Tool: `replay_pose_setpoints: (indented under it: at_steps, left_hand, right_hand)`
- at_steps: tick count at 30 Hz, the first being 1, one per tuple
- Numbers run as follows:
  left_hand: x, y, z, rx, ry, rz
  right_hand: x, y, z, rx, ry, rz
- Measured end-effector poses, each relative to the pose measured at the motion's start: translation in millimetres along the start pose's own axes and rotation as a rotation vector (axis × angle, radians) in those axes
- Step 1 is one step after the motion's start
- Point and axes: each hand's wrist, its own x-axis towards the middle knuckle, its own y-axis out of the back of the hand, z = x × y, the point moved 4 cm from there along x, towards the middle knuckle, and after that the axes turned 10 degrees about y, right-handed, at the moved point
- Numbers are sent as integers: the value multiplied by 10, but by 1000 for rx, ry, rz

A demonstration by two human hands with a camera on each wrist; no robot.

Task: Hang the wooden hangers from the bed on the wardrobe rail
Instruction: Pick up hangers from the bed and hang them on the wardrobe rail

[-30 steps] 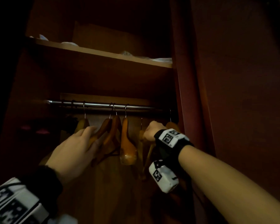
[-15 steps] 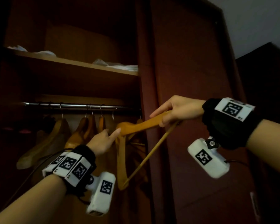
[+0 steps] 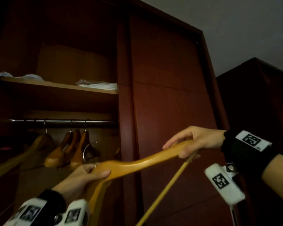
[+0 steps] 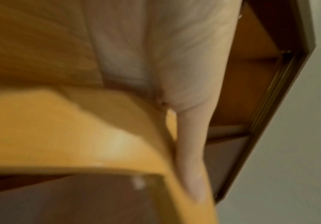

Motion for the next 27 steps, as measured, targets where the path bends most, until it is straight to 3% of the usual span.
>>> replay_pose_setpoints:
  at_steps: [3, 6, 9, 11, 15, 19, 25, 27]
  left_hand:
    - [-195, -161, -165, -56, -40, 71]
    - [-349, -225, -176, -42, -124, 183]
    - [-421, -301, -16, -23, -178, 299]
    - [-445, -387, 132, -63, -228, 371]
    - [-464, -523, 362, -175, -311, 550]
    - [-459, -627, 530, -424, -315, 542]
    - [-603, -667, 712, -569, -290, 695]
    - [-639, -641, 711, -588, -258, 712]
  right_hand:
    - [-73, 34, 106, -53, 6, -18]
    - [-29, 46, 202, -205, 22, 135]
    - [97, -14, 299, -636, 3, 245]
    - [168, -105, 233, -800, 10, 358]
    - [271, -478, -67, -767, 161, 433]
    - [268, -1093, -251, -735, 206, 313]
    - [120, -1553, -95, -837, 28, 306]
    - [85, -1569, -85, -953, 17, 433]
